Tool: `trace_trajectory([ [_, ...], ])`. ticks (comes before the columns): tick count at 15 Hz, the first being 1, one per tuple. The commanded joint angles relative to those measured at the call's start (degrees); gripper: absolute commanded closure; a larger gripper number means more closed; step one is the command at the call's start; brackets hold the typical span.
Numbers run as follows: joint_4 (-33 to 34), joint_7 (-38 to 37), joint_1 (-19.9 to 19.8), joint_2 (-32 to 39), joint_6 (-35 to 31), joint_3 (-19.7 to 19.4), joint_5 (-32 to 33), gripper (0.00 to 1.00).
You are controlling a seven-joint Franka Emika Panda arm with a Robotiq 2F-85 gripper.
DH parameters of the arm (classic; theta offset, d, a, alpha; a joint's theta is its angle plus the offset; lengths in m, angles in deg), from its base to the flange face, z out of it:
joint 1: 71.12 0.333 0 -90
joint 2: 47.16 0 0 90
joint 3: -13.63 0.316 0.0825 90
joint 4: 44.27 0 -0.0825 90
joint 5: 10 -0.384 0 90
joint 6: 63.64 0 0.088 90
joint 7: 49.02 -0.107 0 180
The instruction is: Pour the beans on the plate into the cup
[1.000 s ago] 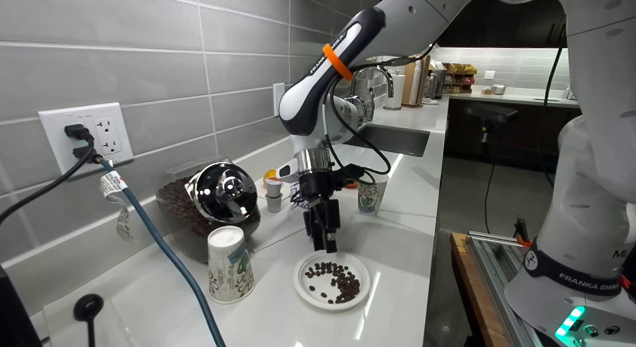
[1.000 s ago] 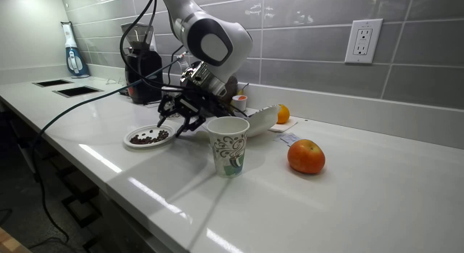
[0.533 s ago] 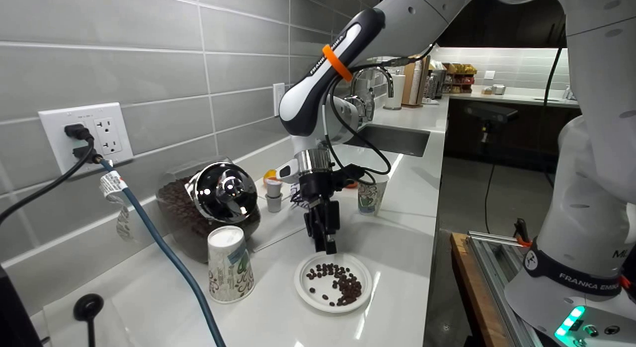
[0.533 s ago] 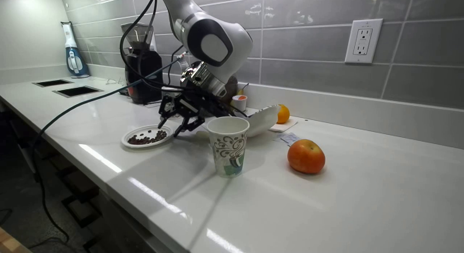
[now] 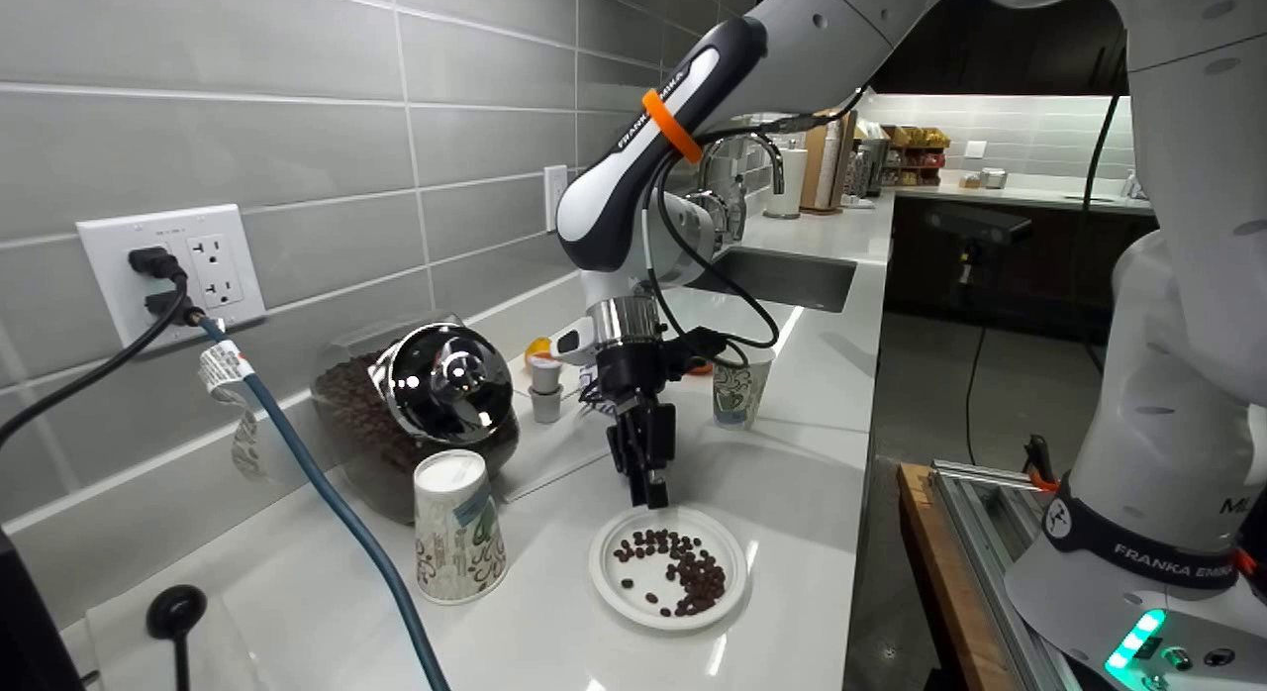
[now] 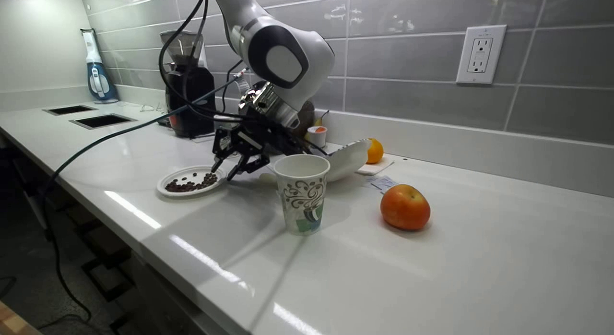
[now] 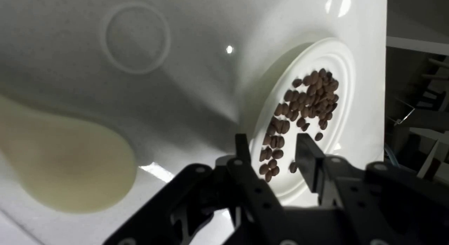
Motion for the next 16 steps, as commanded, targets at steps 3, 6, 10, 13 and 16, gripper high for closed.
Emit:
trace_trajectory([
  [3,0.85,0.23,-0.88,1.2,0.99,0.81,0.86,0.61],
  [6,0.67,0.0,-0.64,1.4,0.56,1.01,0.86,0.66],
  [10,0.55,-0.19,-0.46,1.71,0.02,1.29,0.89,0.67],
  [13,0.51,-0.21,-0.45,1.76,-0.12,1.36,0.75,0.74],
  [16,0.46,-0.26,-0.42,1.91,-0.2,1.47,0.83,0.88],
])
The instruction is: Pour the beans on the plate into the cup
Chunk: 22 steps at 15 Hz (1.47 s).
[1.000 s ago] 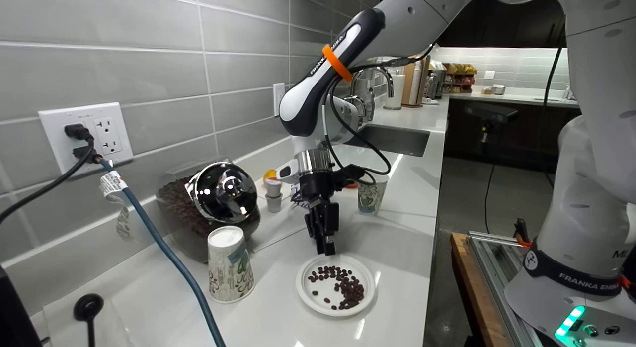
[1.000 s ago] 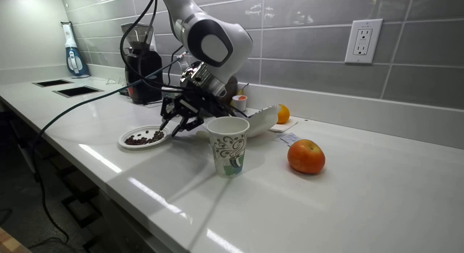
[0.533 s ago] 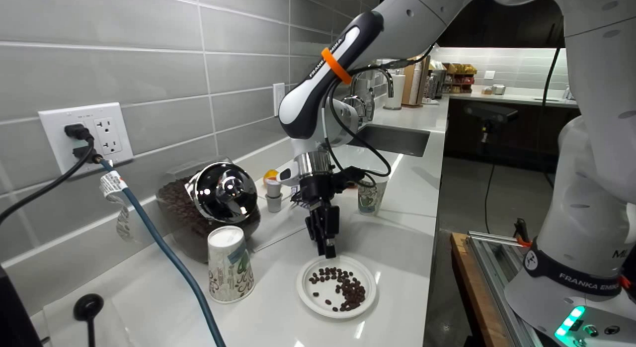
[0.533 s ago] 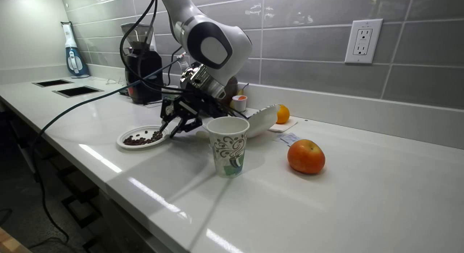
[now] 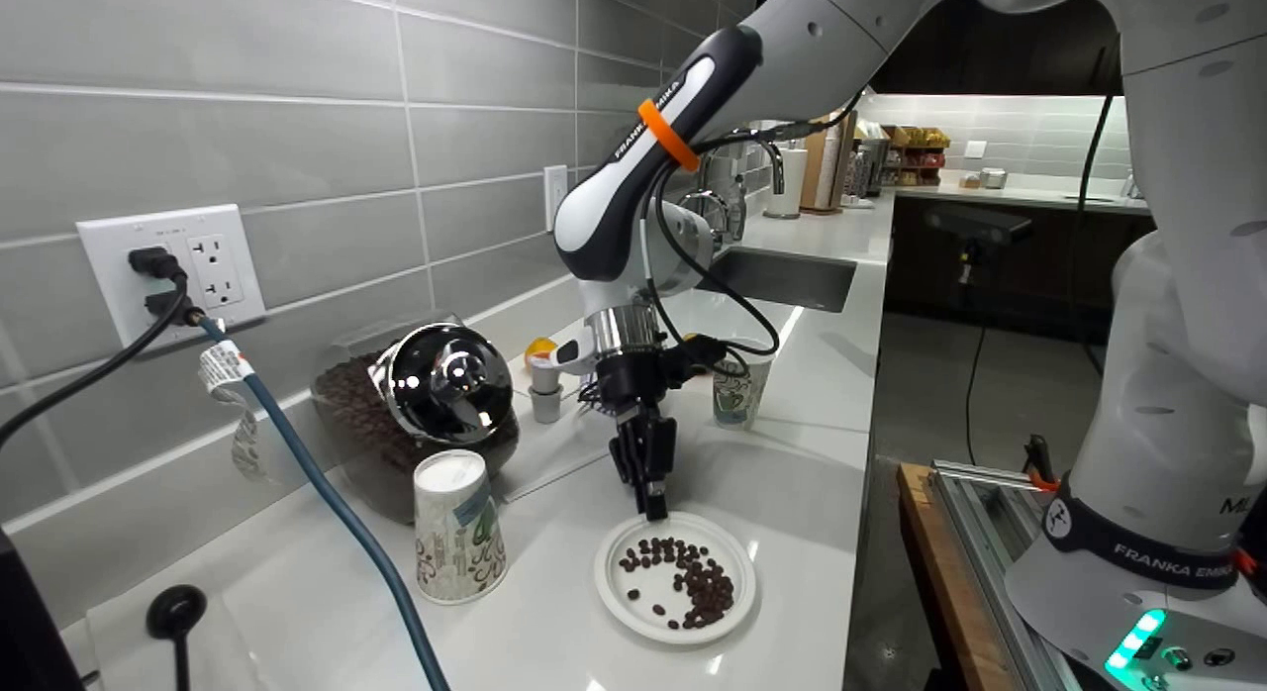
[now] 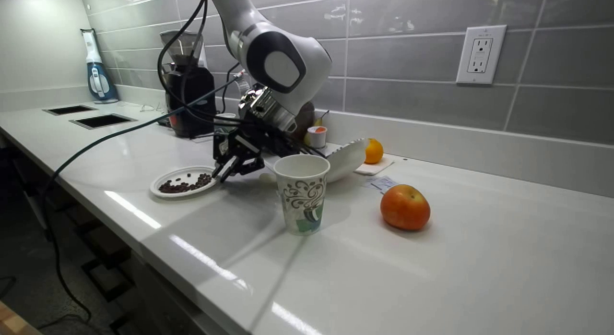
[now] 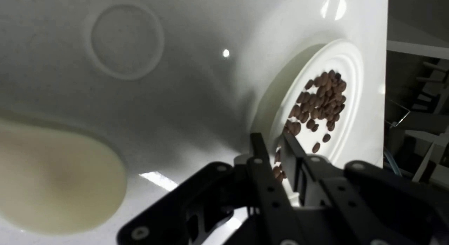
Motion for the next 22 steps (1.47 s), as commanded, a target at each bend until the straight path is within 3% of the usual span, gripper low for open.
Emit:
trace_trajectory([
  [1,0.46,-0.24,-0.45,0.97,-0.15,0.82,0.8,0.85],
  [9,0.56,-1.27,-0.58,0.83,0.05,0.61,0.78,0.95],
  [22,1.38,-6.92,-1.44,0.01,3.53,0.64,-0.45,0.97],
])
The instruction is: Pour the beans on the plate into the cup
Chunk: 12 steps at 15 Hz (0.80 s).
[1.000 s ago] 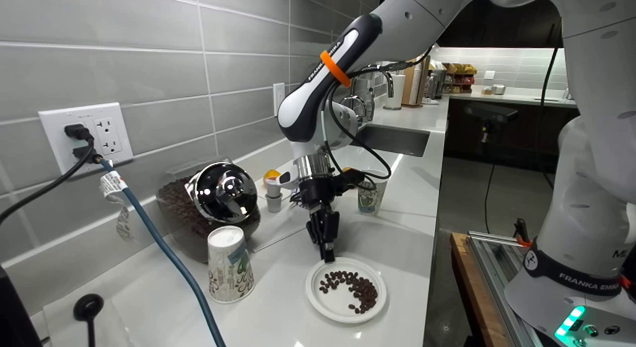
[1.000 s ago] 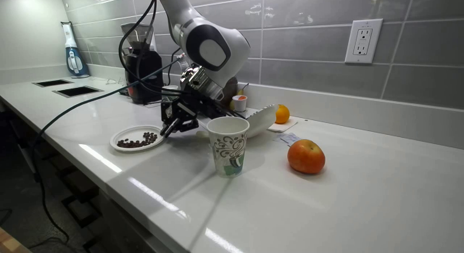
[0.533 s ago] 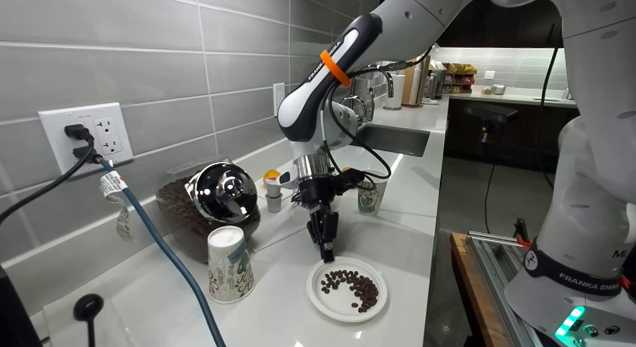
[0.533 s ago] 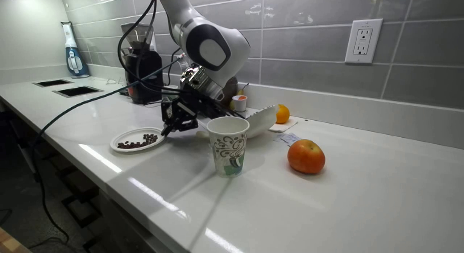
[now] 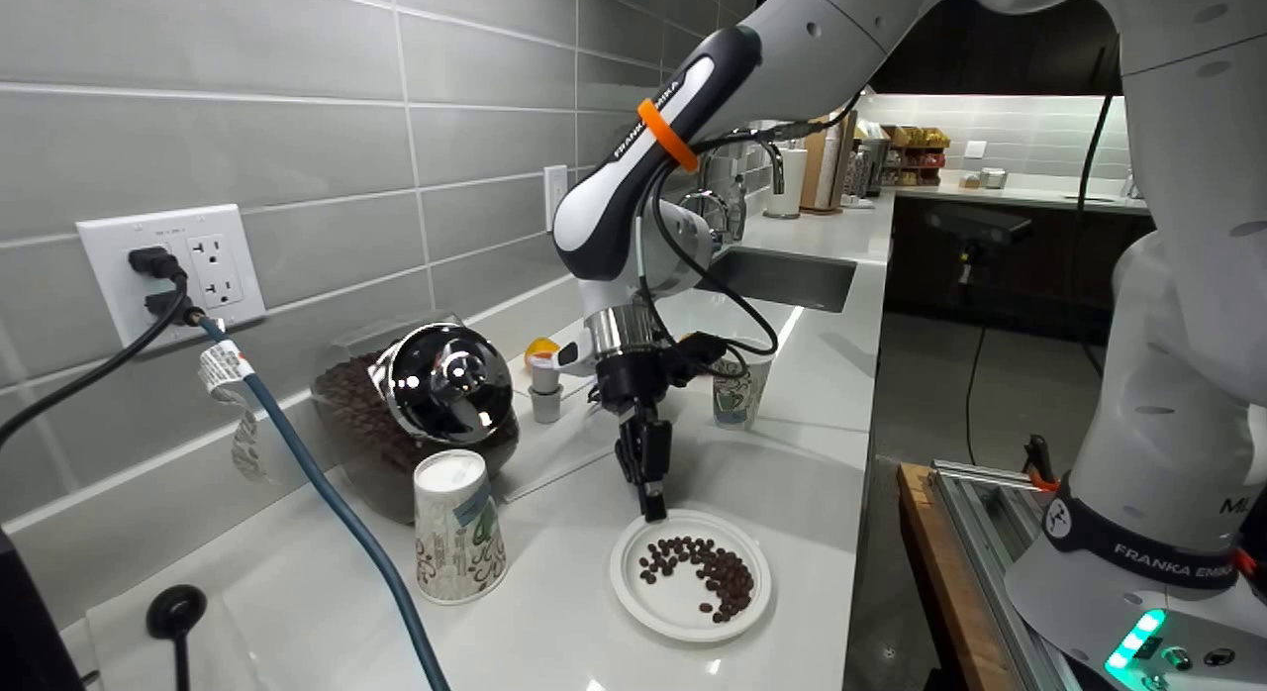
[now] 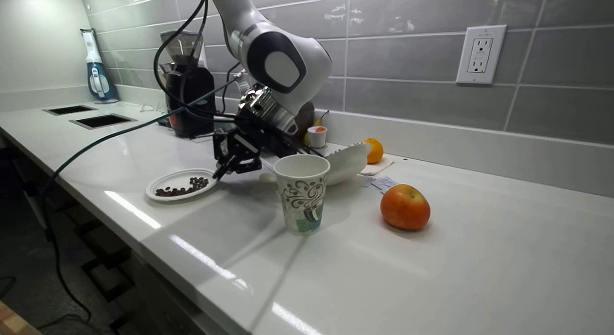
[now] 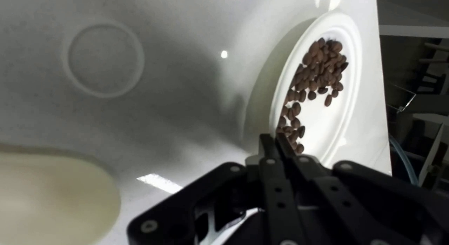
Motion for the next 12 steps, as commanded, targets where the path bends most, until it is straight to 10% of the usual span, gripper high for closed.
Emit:
trace_trajectory([
  [1,1.36,-1.2,-1.61,-0.24,3.72,0.57,-0.93,0.96],
  [12,4.0,0.37,-5.29,-0.67,12.78,-0.62,-6.23,0.96],
])
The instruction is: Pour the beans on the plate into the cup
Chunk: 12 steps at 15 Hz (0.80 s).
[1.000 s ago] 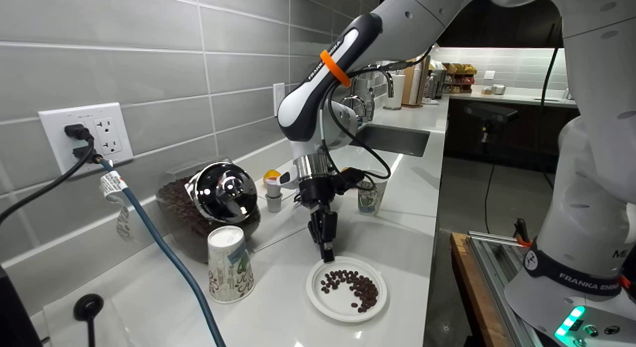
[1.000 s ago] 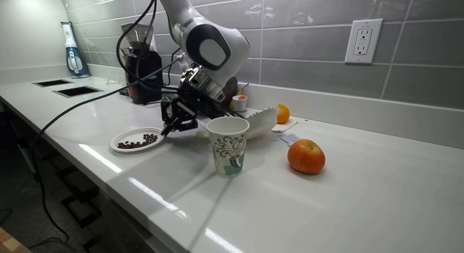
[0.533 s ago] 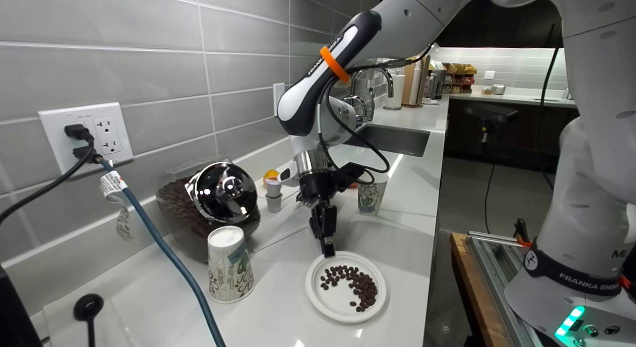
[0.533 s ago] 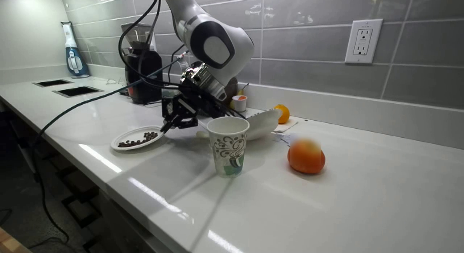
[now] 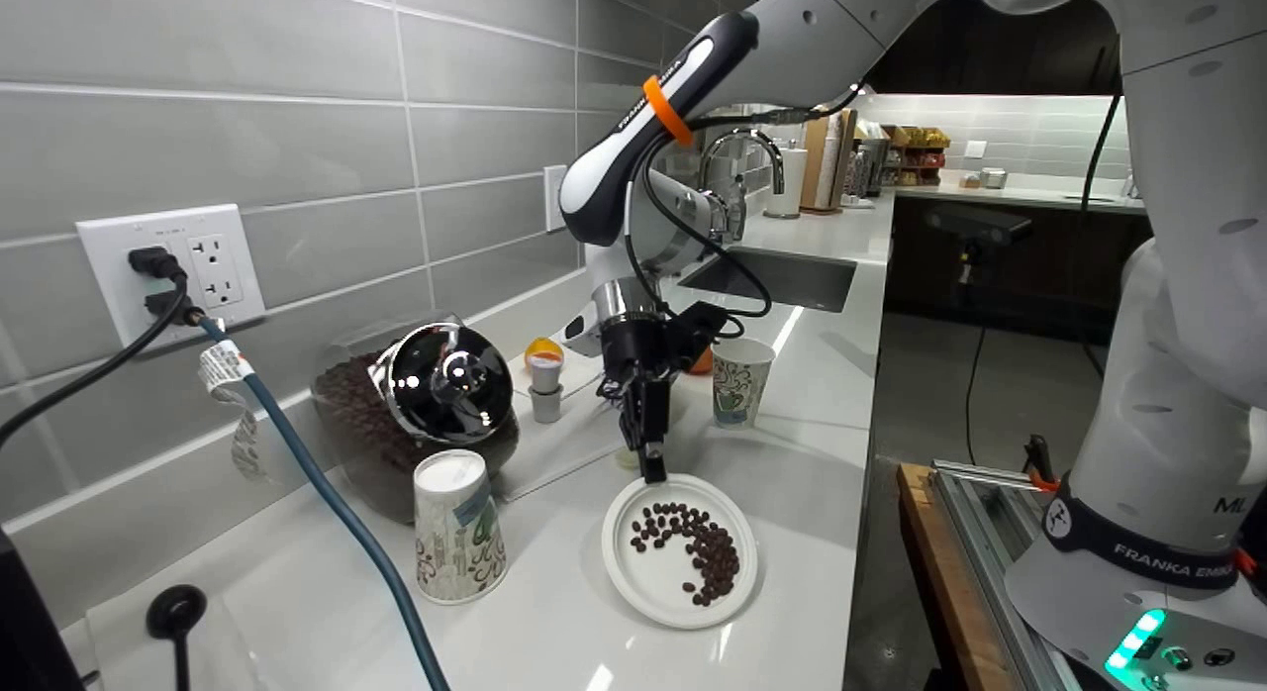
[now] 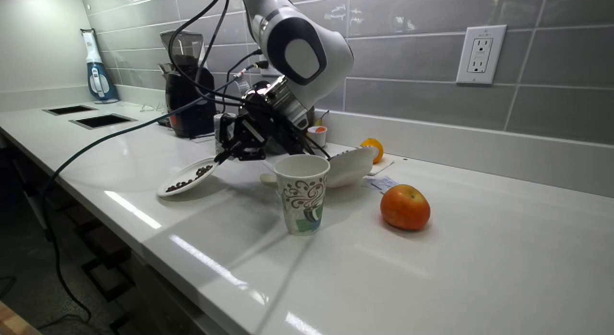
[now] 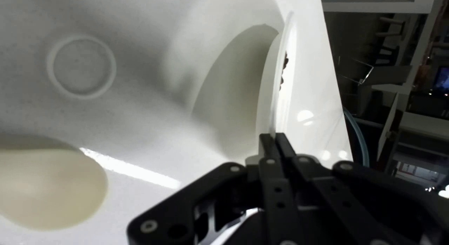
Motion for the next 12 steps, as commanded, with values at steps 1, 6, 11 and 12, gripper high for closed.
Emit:
trace_trajectory([
  [1,0.99,0.53,-1.09,-0.13,3.51,-0.44,-3.44,0.96],
  [6,1.14,0.34,-1.09,0.49,3.37,-1.32,-3.86,0.96],
  [11,1.3,0.67,-1.27,1.52,2.8,-1.93,-3.71,0.97],
  [12,1.4,0.74,-1.38,1.74,3.01,-1.98,-3.87,0.97],
])
